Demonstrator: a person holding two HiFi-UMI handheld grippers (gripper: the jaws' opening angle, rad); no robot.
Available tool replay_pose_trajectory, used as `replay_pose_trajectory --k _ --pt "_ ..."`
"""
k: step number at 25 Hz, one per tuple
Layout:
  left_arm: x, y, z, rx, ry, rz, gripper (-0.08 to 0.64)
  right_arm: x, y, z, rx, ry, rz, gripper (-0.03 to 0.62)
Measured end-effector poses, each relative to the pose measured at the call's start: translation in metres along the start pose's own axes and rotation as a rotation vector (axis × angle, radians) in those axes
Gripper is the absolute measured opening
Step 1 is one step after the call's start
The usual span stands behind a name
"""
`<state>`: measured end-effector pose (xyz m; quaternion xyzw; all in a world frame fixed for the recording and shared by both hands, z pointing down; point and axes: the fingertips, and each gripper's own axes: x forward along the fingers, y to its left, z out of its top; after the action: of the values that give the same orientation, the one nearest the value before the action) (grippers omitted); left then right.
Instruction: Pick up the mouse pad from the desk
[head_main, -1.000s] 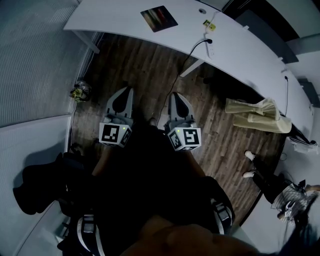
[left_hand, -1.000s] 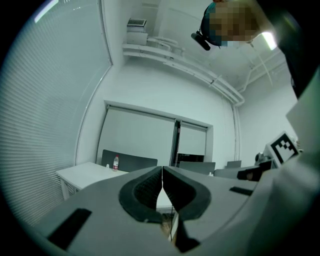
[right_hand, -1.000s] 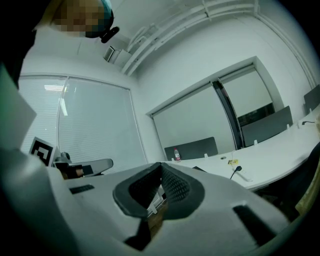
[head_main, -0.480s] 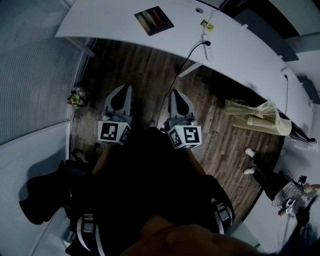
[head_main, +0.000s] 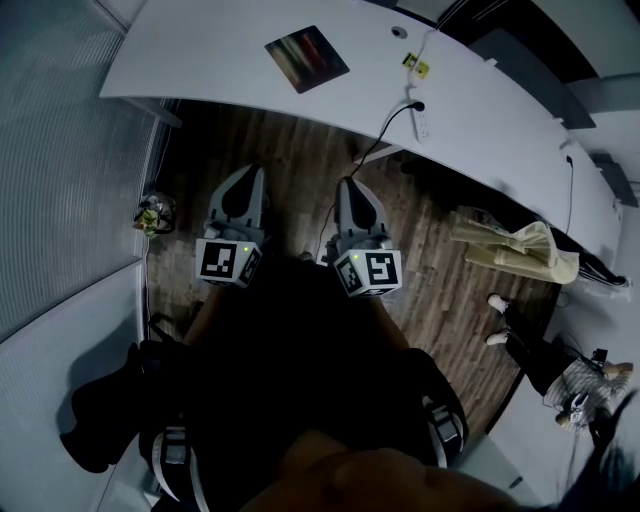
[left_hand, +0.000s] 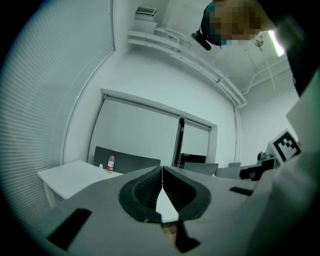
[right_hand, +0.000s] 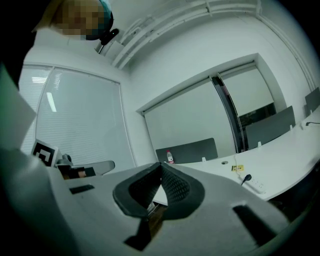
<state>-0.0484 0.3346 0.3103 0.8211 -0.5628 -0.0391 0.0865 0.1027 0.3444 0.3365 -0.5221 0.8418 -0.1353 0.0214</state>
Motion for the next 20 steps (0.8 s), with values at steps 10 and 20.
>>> replay_pose_trajectory --k 10,20 --pt "0.065 0.075 0.013 -0.012 0.034 -0.062 0.006 0.092 0.003 0.009 0.009 0.003 -0.076 0.0" --pt "0.115 0.15 0.012 0.004 0.095 -0.127 0.006 0.174 0.019 0.009 0.025 -0.003 -0.151 0.0"
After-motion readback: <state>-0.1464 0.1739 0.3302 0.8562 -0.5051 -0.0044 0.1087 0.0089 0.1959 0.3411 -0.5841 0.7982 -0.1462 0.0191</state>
